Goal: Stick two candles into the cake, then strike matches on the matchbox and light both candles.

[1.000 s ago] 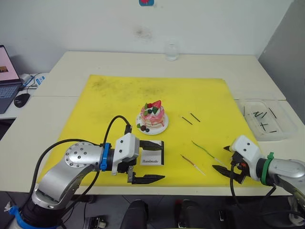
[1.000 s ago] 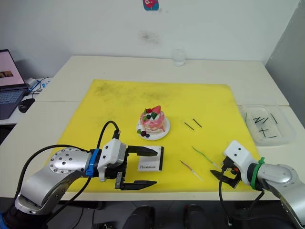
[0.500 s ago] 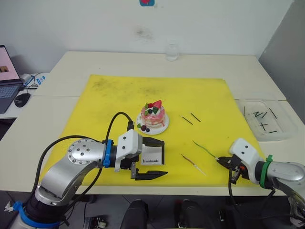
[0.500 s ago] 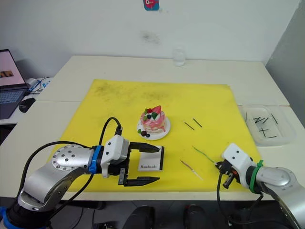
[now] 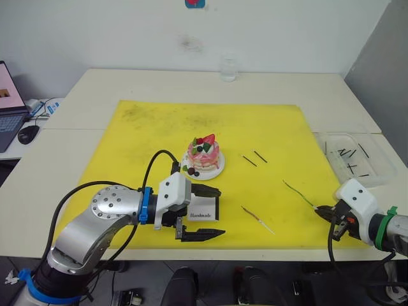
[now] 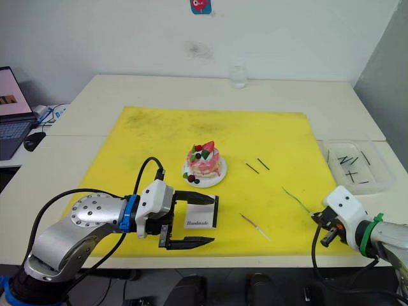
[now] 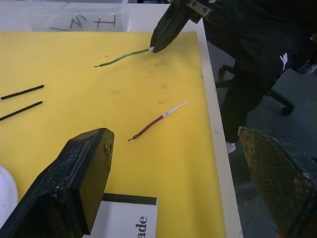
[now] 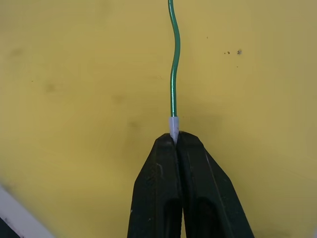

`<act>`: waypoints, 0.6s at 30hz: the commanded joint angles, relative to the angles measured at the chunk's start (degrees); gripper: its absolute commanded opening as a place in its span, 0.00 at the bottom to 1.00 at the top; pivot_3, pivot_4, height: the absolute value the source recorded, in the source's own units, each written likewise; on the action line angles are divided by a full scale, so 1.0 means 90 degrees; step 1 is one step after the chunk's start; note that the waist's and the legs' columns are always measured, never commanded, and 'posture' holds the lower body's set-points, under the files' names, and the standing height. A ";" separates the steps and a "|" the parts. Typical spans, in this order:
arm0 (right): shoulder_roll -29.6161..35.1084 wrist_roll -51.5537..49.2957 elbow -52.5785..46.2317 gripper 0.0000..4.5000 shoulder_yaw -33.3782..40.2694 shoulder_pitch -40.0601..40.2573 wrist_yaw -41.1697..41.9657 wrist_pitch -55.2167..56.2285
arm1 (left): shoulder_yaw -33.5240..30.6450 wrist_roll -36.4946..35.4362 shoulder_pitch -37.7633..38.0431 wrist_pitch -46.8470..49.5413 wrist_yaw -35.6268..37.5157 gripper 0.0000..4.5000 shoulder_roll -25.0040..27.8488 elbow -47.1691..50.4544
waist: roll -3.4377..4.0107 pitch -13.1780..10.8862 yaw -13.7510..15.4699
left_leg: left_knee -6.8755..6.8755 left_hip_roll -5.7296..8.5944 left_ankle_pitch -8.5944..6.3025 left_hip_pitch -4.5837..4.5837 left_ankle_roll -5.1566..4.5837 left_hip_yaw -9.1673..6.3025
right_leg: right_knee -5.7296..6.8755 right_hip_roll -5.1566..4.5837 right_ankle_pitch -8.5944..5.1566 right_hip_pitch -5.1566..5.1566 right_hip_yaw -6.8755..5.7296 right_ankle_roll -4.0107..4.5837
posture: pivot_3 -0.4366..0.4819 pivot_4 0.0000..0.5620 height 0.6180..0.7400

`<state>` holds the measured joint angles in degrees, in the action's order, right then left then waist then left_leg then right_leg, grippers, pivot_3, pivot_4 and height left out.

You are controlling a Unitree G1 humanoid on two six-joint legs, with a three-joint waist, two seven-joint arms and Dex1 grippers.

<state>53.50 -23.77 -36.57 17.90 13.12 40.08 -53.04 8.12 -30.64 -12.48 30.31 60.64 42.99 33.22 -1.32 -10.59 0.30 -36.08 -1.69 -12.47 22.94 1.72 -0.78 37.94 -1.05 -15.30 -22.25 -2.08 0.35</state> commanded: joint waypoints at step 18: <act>0.0967 -0.0371 0.0334 0.45 -0.0095 -0.0514 0.0456 -0.0954 | 0.0110 -0.0157 -0.0077 0.0042 -0.0086 1.00 -0.0063 0.0312 | -0.0001 -0.0001 -0.0009 | -0.0001 0.0001 0.0000 0.0001 0.0000 0.0002 | -0.0001 0.0005 0.0000 0.0000 0.0003 0.0000 | 0.48 0.27 1.00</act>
<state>61.44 -26.63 -33.49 17.38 9.24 43.78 -61.10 8.87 -31.47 -12.93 30.88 60.13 42.53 33.96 -1.34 -10.59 0.21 -36.09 -1.67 -12.47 22.95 1.72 -0.77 37.93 -1.00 -15.31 -22.25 -2.07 0.35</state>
